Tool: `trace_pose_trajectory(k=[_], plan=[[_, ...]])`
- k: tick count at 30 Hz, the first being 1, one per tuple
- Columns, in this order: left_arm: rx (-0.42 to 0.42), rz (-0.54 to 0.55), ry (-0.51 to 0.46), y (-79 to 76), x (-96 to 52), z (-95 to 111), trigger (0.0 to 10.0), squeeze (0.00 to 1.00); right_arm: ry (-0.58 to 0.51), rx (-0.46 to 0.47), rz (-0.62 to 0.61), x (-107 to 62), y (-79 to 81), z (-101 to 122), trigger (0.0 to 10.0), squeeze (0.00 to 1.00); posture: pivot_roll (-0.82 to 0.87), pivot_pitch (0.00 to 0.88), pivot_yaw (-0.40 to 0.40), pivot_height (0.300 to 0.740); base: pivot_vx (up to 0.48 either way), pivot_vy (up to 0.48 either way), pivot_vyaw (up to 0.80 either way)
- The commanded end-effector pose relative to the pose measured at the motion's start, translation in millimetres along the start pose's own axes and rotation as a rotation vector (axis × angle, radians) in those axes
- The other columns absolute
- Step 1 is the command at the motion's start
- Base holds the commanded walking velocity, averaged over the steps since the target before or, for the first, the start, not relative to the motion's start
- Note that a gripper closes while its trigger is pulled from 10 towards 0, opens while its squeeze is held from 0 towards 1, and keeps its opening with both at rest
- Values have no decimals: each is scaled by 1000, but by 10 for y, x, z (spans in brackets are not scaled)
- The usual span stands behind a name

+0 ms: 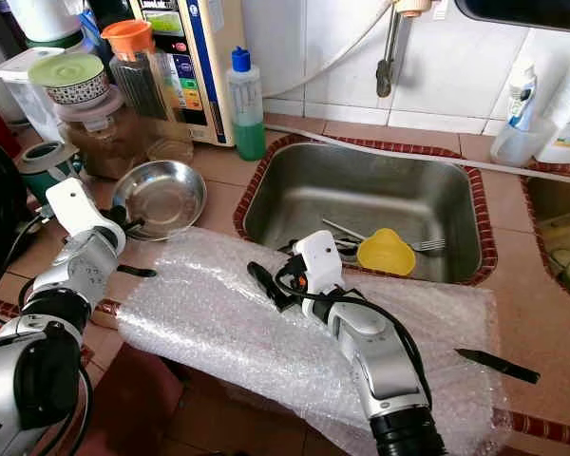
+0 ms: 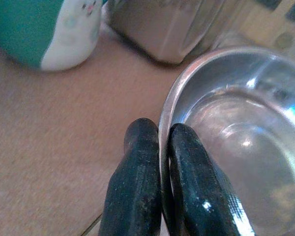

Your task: Kitchen organization

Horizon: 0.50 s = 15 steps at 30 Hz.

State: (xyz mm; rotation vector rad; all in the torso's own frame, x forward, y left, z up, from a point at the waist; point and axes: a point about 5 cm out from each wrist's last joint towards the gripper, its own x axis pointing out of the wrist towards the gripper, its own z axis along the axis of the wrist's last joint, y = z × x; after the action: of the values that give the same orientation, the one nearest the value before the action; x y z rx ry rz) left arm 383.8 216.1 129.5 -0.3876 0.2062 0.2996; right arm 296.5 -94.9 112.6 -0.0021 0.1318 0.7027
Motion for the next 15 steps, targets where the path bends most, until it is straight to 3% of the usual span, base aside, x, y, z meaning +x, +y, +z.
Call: trace_pose_trajectory(k=[1,9,15], plan=[[10,20,18,61,-13,-71,0,0,3,12,62,14,103,-16,10000,0,27,37,103,740,0,0,0],[3,6,-20,38,-17,-50,0,0,-48,37,126,2,177,61,10000,0,26,37,97,740,0,0,0],[-2,-4,-26,25,-22,-62,0,0,-148,128,177,-9,233,227,10000,0,26,36,96,740,0,0,0]])
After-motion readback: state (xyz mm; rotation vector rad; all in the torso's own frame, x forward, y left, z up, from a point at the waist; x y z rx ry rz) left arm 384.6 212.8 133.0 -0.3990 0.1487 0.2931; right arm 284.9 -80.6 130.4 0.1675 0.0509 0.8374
